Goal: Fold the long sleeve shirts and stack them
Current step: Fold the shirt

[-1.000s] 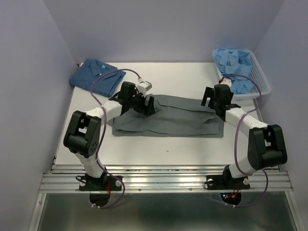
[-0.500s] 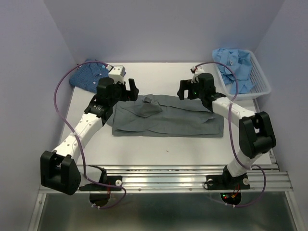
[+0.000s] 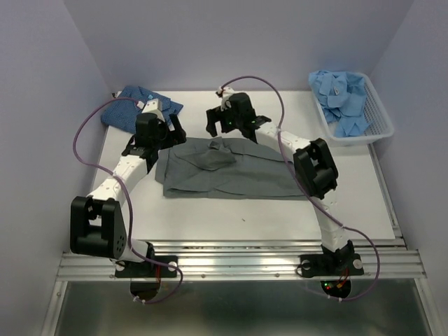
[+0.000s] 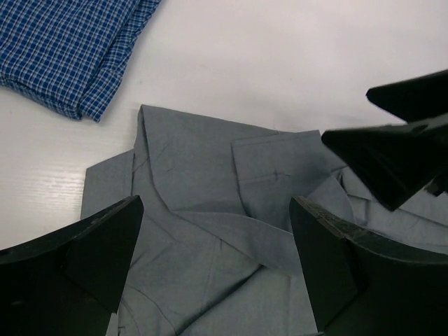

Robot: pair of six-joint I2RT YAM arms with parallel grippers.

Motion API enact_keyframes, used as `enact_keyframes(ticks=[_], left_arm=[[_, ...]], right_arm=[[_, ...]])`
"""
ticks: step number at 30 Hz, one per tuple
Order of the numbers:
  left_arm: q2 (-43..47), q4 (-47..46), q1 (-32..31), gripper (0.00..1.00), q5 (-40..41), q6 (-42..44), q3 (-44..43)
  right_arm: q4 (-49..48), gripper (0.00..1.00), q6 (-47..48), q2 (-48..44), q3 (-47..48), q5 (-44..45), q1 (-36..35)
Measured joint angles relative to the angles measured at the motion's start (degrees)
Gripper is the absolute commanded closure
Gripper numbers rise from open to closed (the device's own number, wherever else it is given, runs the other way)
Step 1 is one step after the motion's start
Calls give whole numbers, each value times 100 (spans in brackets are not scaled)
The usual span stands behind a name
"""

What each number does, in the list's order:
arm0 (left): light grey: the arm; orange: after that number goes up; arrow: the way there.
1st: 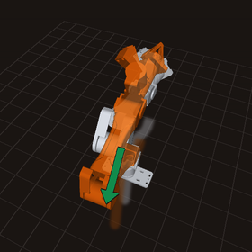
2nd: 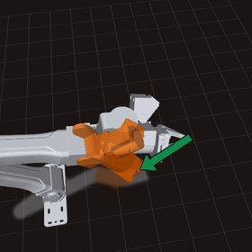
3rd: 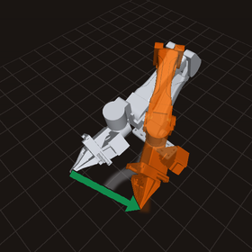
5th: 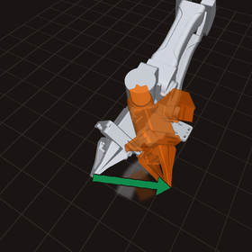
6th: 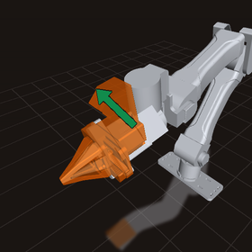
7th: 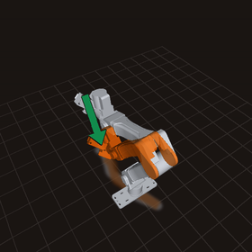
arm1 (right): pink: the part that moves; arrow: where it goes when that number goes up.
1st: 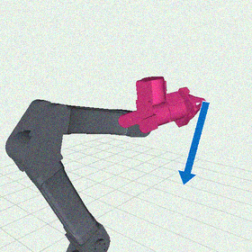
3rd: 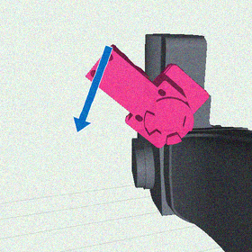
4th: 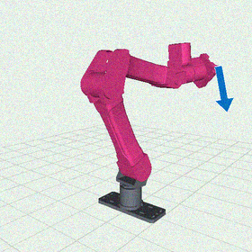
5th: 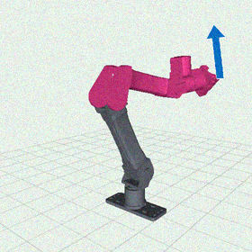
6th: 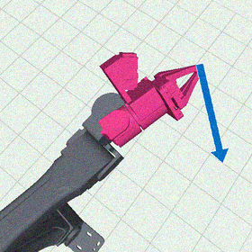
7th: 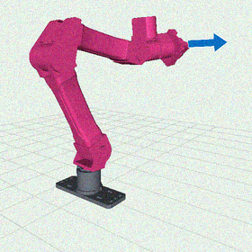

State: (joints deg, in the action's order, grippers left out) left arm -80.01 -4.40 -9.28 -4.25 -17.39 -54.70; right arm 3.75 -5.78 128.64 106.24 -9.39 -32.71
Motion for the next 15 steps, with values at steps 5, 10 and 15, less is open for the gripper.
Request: enact_keyframes(ticks=[5, 10, 15], left_arm=[[-407, -125, 214, 1, -125, -177, 0], [-994, -133, 264, 1, -302, -254, -22], [-1263, -125, 264, 1, -457, -271, -48]], right_arm=[[511, 1, 212, 358, 219, 236, -422], [1093, 13, 363, 448, 236, 780, -660], [1248, 19, 402, 417, 42, 1794, -811]])
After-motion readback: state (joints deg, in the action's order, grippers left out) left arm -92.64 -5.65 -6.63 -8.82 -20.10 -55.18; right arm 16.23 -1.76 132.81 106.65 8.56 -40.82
